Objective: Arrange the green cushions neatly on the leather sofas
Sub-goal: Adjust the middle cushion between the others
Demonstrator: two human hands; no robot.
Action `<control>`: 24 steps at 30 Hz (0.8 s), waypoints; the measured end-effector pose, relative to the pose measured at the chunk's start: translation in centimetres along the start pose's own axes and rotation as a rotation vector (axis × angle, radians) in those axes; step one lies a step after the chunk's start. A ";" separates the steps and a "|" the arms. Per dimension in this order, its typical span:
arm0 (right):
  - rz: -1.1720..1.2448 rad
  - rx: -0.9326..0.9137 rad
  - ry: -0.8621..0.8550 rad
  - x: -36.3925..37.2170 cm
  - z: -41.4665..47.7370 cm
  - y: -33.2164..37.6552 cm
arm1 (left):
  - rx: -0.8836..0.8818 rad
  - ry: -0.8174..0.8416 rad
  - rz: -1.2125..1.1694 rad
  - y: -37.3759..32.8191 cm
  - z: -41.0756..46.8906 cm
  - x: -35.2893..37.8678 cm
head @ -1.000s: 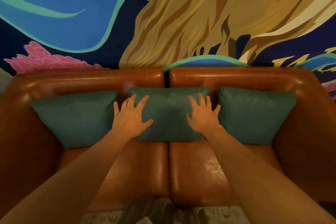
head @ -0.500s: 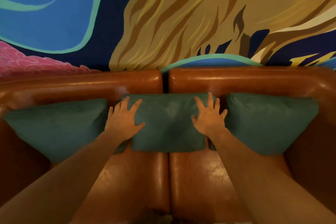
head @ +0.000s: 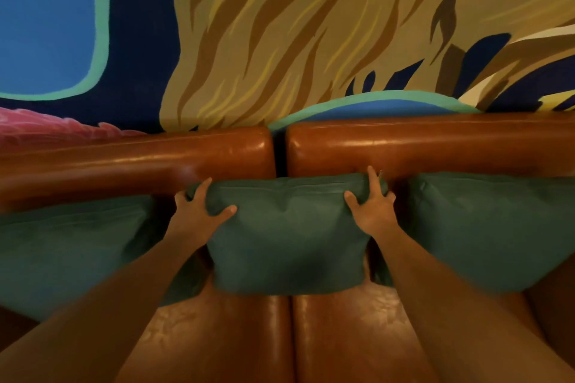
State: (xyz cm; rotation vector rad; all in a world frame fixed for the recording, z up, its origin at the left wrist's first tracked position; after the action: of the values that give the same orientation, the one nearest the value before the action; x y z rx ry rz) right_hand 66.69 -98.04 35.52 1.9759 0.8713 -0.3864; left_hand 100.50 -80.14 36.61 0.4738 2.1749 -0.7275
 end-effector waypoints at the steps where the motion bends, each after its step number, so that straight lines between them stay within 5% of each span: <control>1: 0.026 0.007 0.006 0.5 0.5 -0.6 | -0.023 0.019 -0.045 0.3 0.6 0.7; 12: 0.120 -0.008 -0.008 3.5 2.7 -3.7 | -0.045 -0.038 -0.255 1.8 3.1 5.1; 24: 0.302 -0.217 -0.135 2.3 0.0 -1.5 | 0.155 -0.388 -0.221 2.9 -0.2 1.8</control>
State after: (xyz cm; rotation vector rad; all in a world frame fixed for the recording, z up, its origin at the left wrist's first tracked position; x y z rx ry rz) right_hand 67.27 -96.55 33.23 1.8201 0.4966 -0.2353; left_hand 100.83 -77.61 34.33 0.1514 1.8290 -1.0222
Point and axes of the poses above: each hand's wrist, its own z-axis towards the middle knuckle, its own x-axis out of the palm, y = z × x, the point moved 5 cm from there along z, towards the middle knuckle, and after that the axes turned 8 degrees about z, right-handed, at the moved point
